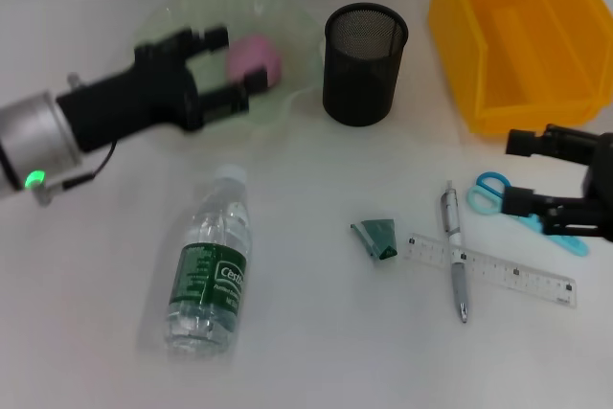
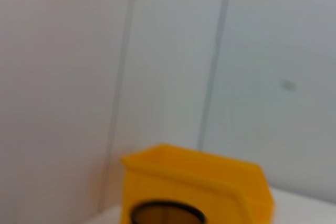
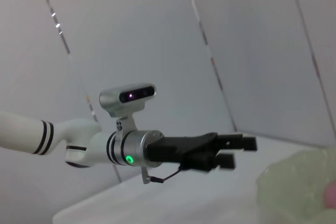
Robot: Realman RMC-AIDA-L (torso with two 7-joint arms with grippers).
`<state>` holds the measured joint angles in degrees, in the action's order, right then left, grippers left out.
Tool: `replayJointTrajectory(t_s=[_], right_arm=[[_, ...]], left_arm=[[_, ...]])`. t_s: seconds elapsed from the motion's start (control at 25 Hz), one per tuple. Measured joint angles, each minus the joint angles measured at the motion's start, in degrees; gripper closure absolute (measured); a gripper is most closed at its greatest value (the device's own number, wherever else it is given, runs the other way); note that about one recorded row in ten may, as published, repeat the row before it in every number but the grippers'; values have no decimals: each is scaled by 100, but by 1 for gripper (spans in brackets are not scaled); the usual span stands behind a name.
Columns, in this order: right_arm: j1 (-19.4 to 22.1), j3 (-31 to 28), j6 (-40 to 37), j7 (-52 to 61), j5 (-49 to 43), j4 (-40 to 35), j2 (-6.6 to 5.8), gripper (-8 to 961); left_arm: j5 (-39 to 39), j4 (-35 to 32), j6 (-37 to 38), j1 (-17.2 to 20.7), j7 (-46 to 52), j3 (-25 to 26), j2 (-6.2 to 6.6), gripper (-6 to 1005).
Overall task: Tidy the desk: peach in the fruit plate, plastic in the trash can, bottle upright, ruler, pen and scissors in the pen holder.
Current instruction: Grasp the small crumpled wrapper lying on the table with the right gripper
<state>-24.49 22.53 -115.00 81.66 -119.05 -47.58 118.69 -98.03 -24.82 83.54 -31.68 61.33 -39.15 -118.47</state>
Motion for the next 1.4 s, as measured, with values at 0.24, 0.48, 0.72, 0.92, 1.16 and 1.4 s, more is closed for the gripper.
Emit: replayJointTrajectory(t_s=[0.24,0.48,0.72,0.92,1.16,1.4], right_arm=[[-137,903,-137,2361,-345,-2100,25,122],[-585,2753,245,4468,-1384,-3754,31,122],[-1159,4746,1121,5865,-2062,-3515,45,122],[-1256,5930,1939,6321,-2385,-3202,51,121],[-1416,6480,2449,6602,-2400,-2735,70,121],[-1500,6791,2851,6656,-2370,-2324,83,121]], left_arm=[[27,-368,220,564,-155,-658,-9,192],[39,-488,545,1109,-246,-768,-14,193],[40,-466,529,1186,-249,-789,-15,193],[40,-468,527,1184,-250,-795,-13,193],[39,-486,517,1156,-238,-803,-7,193],[39,-487,507,1127,-229,-805,-15,194]])
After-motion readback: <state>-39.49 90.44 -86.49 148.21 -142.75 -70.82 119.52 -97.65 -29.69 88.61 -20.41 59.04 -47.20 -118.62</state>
